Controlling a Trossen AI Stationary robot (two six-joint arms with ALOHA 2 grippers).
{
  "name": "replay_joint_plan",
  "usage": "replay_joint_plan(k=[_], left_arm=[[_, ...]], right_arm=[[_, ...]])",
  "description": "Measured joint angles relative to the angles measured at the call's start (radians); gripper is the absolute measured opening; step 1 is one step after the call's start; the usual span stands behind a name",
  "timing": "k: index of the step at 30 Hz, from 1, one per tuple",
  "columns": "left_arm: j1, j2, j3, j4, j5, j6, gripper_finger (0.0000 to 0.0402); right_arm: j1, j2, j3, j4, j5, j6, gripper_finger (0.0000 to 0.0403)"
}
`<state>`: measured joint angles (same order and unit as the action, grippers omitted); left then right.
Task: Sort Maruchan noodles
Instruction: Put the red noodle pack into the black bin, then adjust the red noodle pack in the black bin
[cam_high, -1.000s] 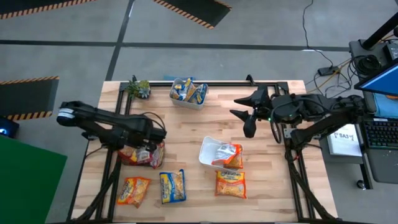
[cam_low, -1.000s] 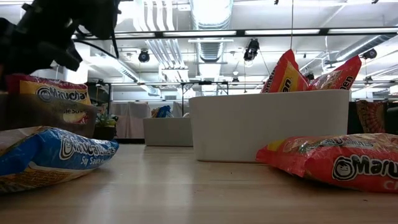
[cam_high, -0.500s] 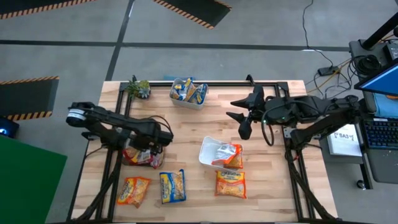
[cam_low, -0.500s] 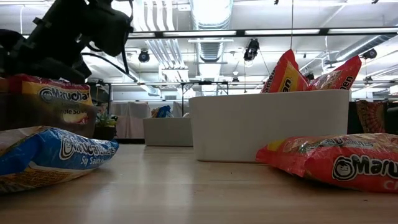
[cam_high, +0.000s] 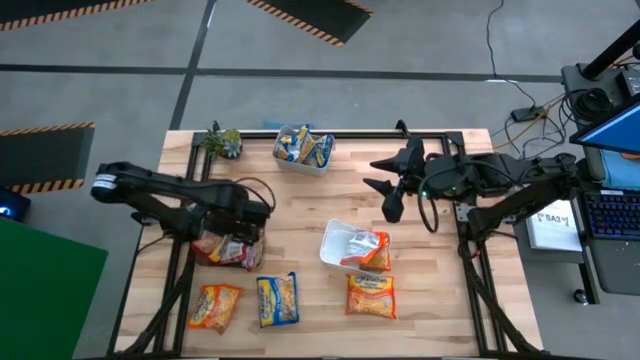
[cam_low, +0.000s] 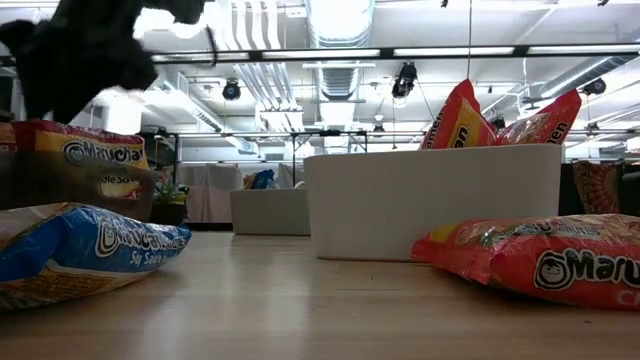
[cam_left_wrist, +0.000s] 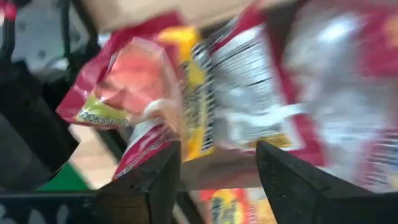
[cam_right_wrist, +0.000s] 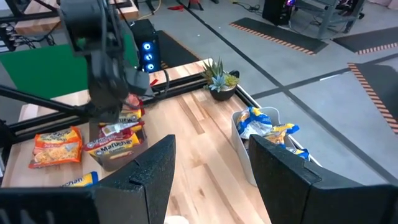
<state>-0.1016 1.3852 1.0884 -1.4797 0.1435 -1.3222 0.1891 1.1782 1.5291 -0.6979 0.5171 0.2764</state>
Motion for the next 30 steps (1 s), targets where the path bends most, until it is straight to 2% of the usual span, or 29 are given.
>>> replay_joint_plan(k=[5, 10, 20, 25, 30], left_arm=[[0.000, -0.013, 0.099, 0.057, -0.094, -0.024, 0.0195], [0.000, 0.017, 0.096, 0.092, -0.181, -0.071, 0.0184], [0.000, 0.055, -0.024, 0.130, -0.180, -0.108, 0.0166], [0.000, 0.056, -0.038, 0.208, -0.181, -0.127, 0.0166], [0.000, 0.055, -0.073, 0.202, -0.184, -0.146, 0.0166]], right_arm=[[-0.007, 0.000, 0.000, 0.000, 0.000, 0.000, 0.0192], [-0.007, 0.000, 0.000, 0.000, 0.000, 0.000, 0.0192], [-0.007, 0.000, 0.000, -0.001, 0.000, -0.006, 0.0192], [-0.007, 0.000, 0.000, -0.001, 0.000, -0.007, 0.0192], [-0.007, 0.000, 0.000, -0.002, 0.000, -0.007, 0.0192]])
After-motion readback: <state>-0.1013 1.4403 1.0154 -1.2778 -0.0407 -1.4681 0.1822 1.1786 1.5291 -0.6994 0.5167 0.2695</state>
